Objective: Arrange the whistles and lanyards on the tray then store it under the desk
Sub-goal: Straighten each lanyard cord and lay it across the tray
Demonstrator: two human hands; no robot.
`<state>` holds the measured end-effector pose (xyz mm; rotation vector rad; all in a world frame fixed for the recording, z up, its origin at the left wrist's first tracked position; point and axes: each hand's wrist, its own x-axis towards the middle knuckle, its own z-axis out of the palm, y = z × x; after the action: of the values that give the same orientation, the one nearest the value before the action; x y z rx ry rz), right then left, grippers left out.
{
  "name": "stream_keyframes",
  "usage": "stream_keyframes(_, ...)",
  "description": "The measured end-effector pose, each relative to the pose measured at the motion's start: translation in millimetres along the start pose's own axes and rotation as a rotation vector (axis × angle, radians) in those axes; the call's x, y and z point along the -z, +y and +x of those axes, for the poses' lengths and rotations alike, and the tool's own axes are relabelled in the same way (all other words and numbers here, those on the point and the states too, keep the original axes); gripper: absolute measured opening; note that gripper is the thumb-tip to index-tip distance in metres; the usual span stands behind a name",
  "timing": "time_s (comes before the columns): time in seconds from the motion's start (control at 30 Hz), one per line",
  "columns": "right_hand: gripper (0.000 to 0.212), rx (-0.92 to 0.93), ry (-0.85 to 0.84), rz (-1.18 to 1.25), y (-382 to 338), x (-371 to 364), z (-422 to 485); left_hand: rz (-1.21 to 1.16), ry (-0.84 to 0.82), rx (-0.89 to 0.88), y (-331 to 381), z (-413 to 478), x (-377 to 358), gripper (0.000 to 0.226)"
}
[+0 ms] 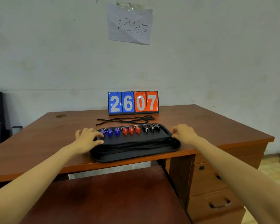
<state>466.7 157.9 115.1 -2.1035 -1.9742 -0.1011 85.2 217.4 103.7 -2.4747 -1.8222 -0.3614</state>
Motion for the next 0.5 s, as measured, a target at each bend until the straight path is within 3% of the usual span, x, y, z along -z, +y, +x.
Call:
stream_keyframes(0.13, 0.030, 0.085, 0.026, -0.019, -8.4, -1.3, 1.5, -0.070, -0.016, -0.055, 14.4, -2.8, 3.1, 0.034)
stream_keyframes(0.27, 0.035, 0.183, -0.095, -0.102, -12.1, -7.2, -0.5, -0.082, -0.113, -0.096, 26.7, -8.5, 3.8, 0.036)
stream_keyframes(0.37, 0.035, 0.204, -0.180, -0.198, -6.5, -11.0, -6.6, -0.078, -0.170, -0.116, 26.2, -13.1, -0.2, 0.036)
stream_keyframes(0.5, 0.035, 0.200, -0.166, -0.201, -1.3, -10.3, -10.2, -0.072, -0.162, -0.112, 25.9, -15.4, -0.8, 0.033)
